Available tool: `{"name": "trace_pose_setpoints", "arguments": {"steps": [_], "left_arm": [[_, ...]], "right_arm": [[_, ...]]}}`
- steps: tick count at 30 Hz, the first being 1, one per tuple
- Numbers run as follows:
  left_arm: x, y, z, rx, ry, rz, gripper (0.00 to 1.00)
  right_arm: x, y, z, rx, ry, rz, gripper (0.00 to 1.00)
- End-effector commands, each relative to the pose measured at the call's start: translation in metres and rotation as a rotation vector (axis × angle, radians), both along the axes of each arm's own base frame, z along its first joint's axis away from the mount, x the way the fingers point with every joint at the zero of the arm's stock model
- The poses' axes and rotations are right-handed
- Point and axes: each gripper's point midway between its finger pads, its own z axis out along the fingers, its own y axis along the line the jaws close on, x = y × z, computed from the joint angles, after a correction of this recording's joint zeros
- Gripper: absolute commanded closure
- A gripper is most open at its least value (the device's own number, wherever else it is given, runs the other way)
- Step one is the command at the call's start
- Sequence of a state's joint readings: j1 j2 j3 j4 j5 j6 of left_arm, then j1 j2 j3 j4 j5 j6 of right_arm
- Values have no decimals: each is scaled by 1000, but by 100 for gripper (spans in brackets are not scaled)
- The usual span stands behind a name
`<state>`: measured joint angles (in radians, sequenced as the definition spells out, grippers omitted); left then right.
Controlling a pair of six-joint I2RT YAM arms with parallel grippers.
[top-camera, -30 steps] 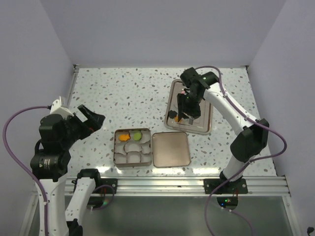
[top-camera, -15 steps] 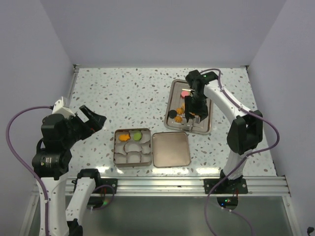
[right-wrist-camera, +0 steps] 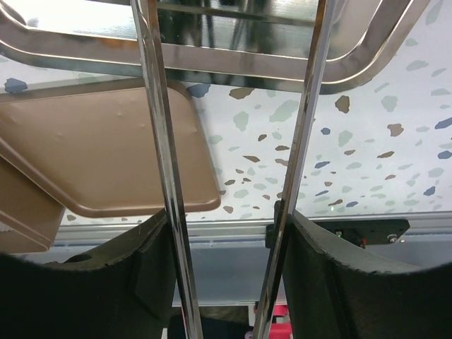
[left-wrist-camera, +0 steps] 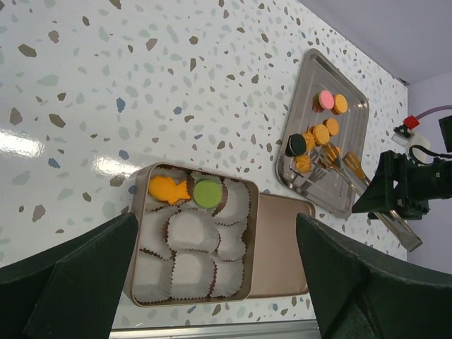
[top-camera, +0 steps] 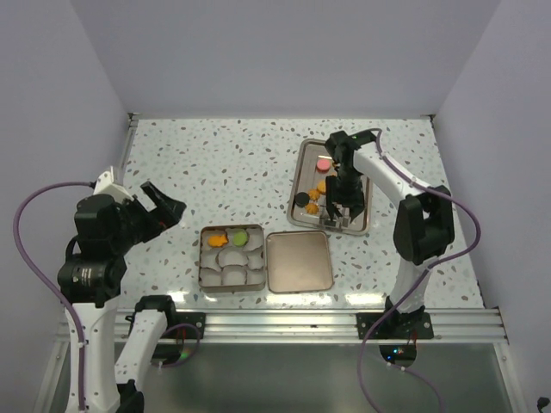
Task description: Pack the cookies
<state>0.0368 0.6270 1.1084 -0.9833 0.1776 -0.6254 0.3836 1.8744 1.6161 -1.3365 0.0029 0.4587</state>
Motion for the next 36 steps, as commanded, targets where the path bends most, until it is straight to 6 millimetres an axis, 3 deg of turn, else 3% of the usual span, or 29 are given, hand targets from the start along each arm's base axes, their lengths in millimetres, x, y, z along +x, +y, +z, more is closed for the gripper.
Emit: {"name": "trace_pose_setpoints", "arguments": {"steps": [1,13,24,28,31,36], "left_arm": [[8,2,12,35,-50,-14,0],[7,1,17,44,-58,-22,0],[2,1,22,46,-69,-19,0],[1,2,23,46,-72,-16,0],[1,2,23,42,-73,-14,0],[0,1,22,34,-73,-12,0]], "right_arm": [[6,7,-4,40,-3,-14,44],[8,12,1,76,-7,-29,61],[10,11,59,107,-120,-7,63],[-2,25,82,146,-168,33,63],[-21,49,95,176,-177,88,63],[-60,109,113,321,-161,159,63]]}}
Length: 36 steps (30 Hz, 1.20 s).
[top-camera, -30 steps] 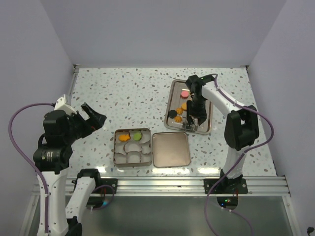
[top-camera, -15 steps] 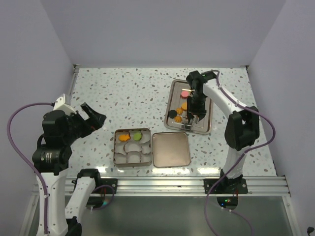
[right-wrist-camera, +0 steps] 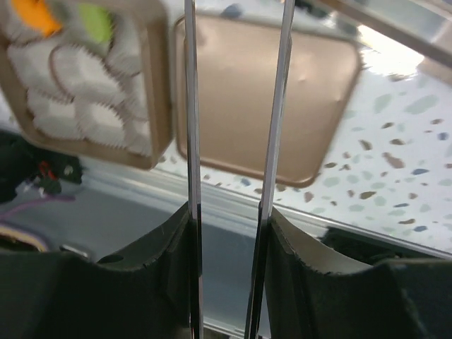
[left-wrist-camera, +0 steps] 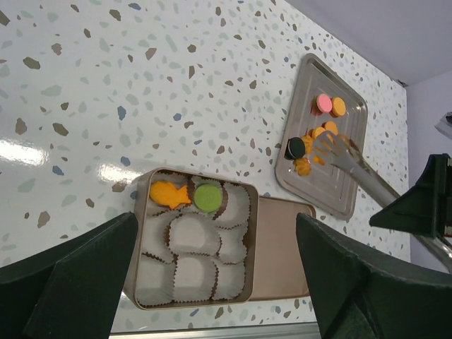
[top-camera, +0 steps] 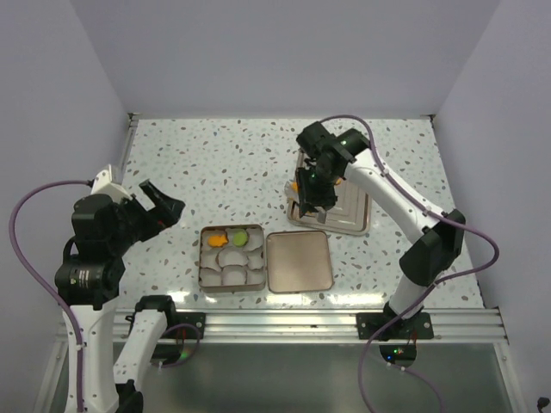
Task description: Pack the cookies
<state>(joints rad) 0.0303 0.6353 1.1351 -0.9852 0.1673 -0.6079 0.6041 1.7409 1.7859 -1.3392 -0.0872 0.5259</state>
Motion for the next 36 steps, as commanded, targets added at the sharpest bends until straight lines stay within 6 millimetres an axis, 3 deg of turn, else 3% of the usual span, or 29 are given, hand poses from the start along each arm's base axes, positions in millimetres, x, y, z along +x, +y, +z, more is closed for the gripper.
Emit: {"name": "trace_pose_setpoints", "arguments": {"steps": [1,6,9,26,36], "left_arm": [[-1,0,14,11,-54,-4,0],[-1,-1,14,-2,-57,0,0],[-3,-1,16,-6,-63,5,0],[-6,0,12,-29,-58,28,0],[-6,-1,14,-44,-65,32,0]], "right_arm": [[-52,35,33,110,58,56,62],[-82,83,39,205,96,121,62],[-93,99,27,208,126,149,62],[-111,105,-22,116,187,193,62],[-102,112,-12,118,148,198,59]]}}
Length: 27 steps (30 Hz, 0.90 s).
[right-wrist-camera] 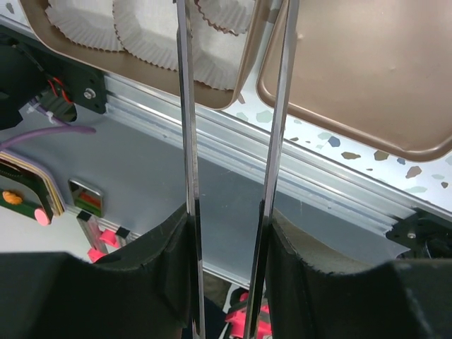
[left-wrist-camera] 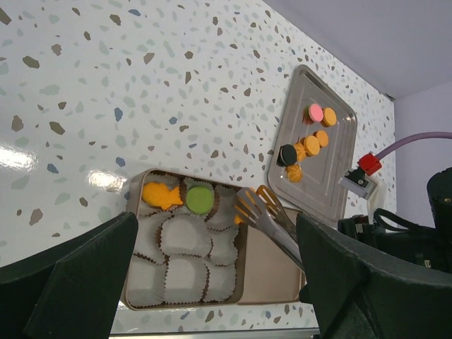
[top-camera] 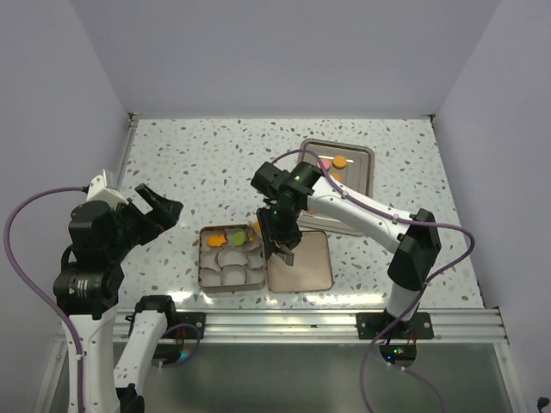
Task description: Pack the cookies
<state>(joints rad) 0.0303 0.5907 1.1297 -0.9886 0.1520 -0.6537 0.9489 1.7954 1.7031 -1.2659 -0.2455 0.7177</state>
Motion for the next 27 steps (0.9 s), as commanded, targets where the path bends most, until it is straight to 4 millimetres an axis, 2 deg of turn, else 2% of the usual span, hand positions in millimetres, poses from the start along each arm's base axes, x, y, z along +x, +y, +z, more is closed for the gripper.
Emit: {"name": "trace_pose_setpoints", "arguments": {"steps": [1,3,7,17,23,26,27], "left_arm": [[2,-2,9,-10,-37,-2,0],[1,-2,7,-12,-34,-1,0],[1,-3,6,-20,-31,-1,0],[4,-4,7,-29,-35,-9,0],[0,-3,10,-19,-39,-3,0],[-2,-2,10,-10,-37,-2,0],[-3,-2,10,-8,-36,-5,0]], "right_arm": [[9,11,18,46,-52,-3,59],[10,11,24,48,-63,6,57],[7,5,23,22,-60,14,53],[8,-1,22,-7,-68,15,50],[29,-17,37,-38,-129,-3,49],[47,-36,42,-41,-142,-47,50],[57,-48,42,-53,-144,-83,50]]}}
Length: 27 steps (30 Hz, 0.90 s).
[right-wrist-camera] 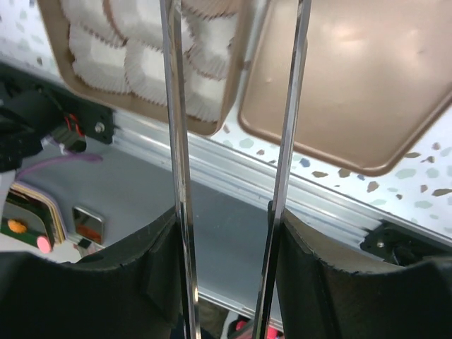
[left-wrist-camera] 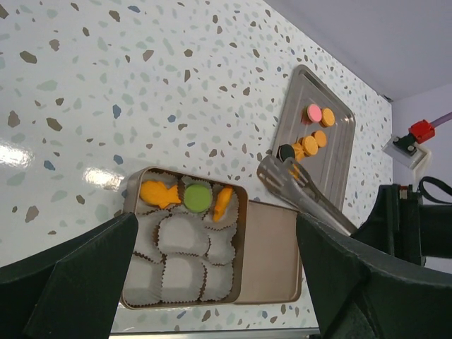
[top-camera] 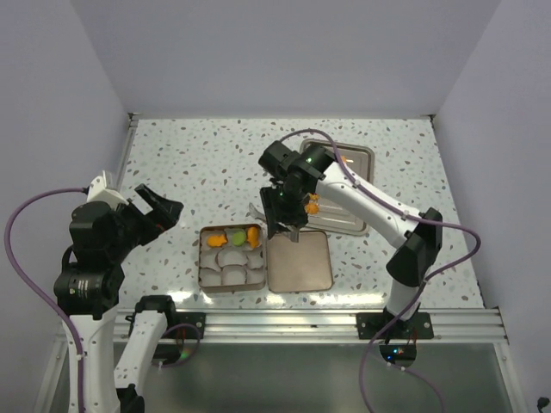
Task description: Pack the cookies
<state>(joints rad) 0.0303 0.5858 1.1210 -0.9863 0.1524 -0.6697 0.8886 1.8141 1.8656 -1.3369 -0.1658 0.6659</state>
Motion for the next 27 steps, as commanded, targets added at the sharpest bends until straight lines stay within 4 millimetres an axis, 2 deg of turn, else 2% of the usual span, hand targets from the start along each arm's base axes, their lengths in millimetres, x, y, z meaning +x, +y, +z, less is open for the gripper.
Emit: {"name": "trace_pose_setpoints", "arguments": {"steps": [1,2,3,6,9,12,17,27], "left_arm": [[-3,-1,11,8,-38,-12,0],[-3,-1,10,12,-34,-10,0],[-4,0,10,12,-35,-9,0],[-4,-1,7,14,-30,-13,0],[-2,-2,5,10,-27,-20,0],[0,-3,5,7,-27,-23,0],[2,-3,4,11,-23,-27,0],[3,0,-1,25,-13,-17,0]], "right_arm": [[22,-49,14,-62,-31,-77,49],[26,-59,14,-73,-41,-80,49],[34,-76,11,-109,-46,-115,48],[42,-106,2,-172,-46,-142,46],[44,-126,-13,-216,-29,-161,45],[45,-136,-28,-245,-11,-173,45],[48,-133,-48,-249,19,-172,45],[59,-125,-64,-259,44,-160,45]]}}
